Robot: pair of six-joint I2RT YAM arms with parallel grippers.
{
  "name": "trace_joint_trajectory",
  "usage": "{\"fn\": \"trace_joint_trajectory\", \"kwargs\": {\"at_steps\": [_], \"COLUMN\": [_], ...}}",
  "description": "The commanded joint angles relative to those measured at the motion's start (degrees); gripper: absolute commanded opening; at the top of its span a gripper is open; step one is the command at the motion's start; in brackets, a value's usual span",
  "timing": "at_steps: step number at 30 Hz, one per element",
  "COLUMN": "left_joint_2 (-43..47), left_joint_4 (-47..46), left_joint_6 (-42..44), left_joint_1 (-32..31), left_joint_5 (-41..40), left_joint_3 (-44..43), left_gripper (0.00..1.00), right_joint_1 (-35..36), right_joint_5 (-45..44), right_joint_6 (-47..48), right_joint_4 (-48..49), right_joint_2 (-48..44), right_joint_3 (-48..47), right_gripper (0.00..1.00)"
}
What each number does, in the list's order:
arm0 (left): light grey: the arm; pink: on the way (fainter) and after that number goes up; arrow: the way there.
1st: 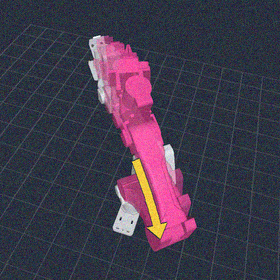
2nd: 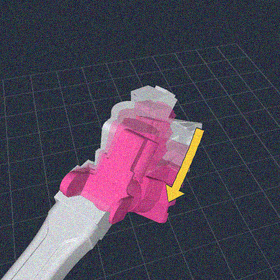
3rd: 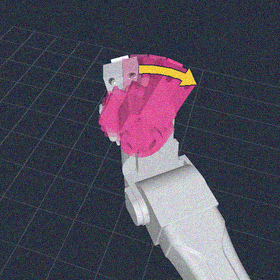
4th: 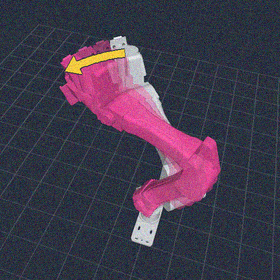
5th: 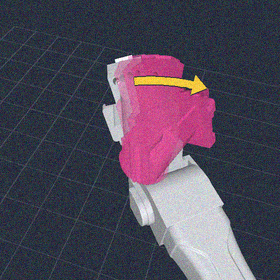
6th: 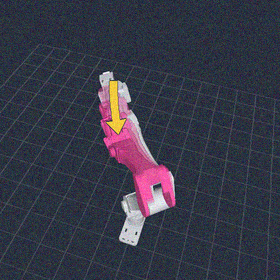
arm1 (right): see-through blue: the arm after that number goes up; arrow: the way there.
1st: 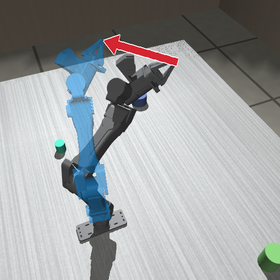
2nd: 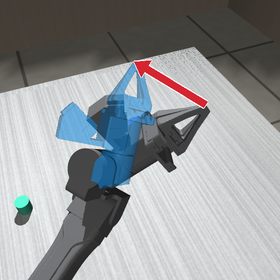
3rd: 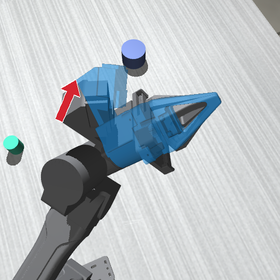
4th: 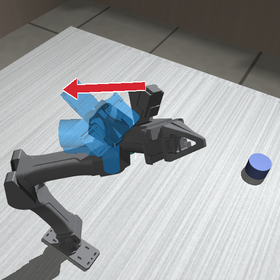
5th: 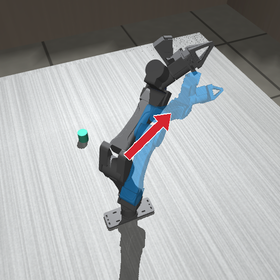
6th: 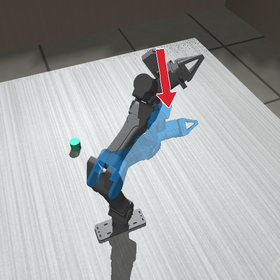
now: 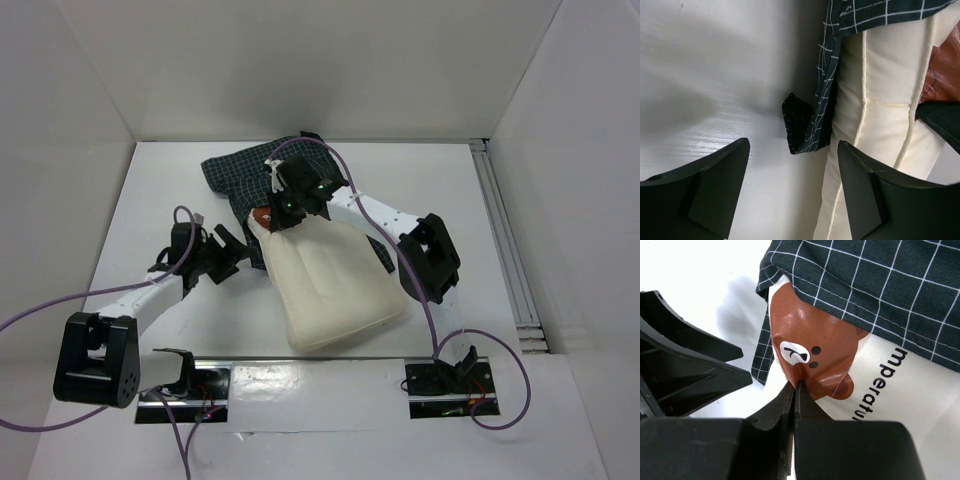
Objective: Put the pillow into the pillowcase
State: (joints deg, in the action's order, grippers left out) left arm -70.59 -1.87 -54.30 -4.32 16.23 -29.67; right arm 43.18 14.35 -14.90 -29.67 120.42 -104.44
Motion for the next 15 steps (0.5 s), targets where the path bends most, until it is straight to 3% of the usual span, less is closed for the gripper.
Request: {"fn": "trace_joint_trajectory", "kwargs": {"at_steps": [1,8,15], "left_joint_2": [1.15,-3.05,-12.46], "left_joint_4": [-2.97,-7.8,-11.41], "left_joint_6": [-2.55,-0.9,2.01], "left_joint_1": [-0.78,-1.48,-2.88], "left_joint_5": [-1.55,-2.17,-0.58], "left_joint_3": [0.14,-1.0,-5.04], "left_gripper": [0.84,0.82,0.62], "right_joint_1": [-0.29,-0.29,-0.29], "right_joint_5": [2.35,2.88,2.88], "right_joint_6": [-0.05,-0.05,-0.57], "right_joint_4": [0.58,0.58,0.58], "right_joint_2": [-3.53,-3.53,-3.0], "right_joint_3": [-2.08,-2.08,-2.61], "right_gripper": [0.0,0.0,0.0]}}
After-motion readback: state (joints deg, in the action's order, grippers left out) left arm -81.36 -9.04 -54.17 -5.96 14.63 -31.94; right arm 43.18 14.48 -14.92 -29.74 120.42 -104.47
